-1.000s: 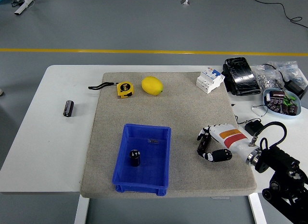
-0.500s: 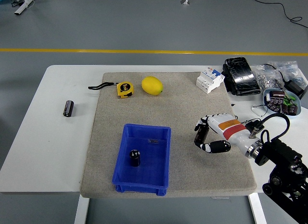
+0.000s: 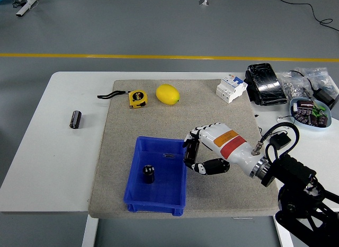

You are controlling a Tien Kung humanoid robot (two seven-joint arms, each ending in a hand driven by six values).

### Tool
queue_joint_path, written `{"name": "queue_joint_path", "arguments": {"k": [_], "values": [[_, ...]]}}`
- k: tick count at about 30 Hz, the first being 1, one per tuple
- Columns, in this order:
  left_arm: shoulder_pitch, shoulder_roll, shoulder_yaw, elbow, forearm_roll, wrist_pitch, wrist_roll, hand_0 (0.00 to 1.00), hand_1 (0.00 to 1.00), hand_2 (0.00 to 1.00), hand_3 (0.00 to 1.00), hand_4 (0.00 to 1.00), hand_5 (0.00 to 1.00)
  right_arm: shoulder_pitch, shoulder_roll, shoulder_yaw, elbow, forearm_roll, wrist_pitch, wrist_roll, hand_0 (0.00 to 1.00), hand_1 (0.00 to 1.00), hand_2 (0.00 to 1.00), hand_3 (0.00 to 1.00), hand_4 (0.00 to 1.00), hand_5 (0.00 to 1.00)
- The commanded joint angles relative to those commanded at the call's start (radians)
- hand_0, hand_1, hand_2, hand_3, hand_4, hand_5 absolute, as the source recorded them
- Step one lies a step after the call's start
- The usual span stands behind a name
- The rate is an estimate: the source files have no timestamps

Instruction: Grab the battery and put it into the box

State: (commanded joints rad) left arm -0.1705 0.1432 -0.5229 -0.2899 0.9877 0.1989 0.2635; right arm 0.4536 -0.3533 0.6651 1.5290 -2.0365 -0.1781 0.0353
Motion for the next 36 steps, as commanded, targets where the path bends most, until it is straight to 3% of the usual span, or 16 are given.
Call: {"name": "queue_joint_path", "arguments": {"k": [13,14,19,20,36], "values": [[-0.001,0.003,-0.002,0.001,0.004,0.001,0.002,0.677,0.620,0.662,0.646,0.667,0.681,0.023,0.020,-0.110,0.005,0.001,0.024,-0.019,0.409,0.502,0.593,0.589,0.714,0.160],[-0.001,0.004,-0.003,0.001,0.005,0.001,0.002,0.677,0.620,0.661,0.645,0.667,0.681,0.024,0.021,-0.113,0.005,0.001,0.027,-0.021,0.430,0.556,0.653,0.649,0.783,0.205],[-0.001,0.004,-0.004,0.000,0.008,0.001,0.003,0.677,0.620,0.661,0.645,0.667,0.681,0.028,0.021,-0.121,0.006,-0.003,0.037,-0.030,0.430,0.556,0.653,0.649,0.783,0.205],[-0.001,0.004,-0.005,0.000,0.009,0.000,0.004,0.677,0.620,0.661,0.645,0.667,0.680,0.028,0.021,-0.121,0.005,-0.003,0.037,-0.031,0.428,0.556,0.693,0.795,0.832,0.220],[0.005,0.005,-0.009,-0.001,0.019,-0.004,0.009,0.677,0.620,0.660,0.645,0.667,0.679,0.029,0.028,-0.119,-0.002,-0.002,0.034,-0.034,0.424,0.555,0.696,0.806,0.841,0.228]]}}
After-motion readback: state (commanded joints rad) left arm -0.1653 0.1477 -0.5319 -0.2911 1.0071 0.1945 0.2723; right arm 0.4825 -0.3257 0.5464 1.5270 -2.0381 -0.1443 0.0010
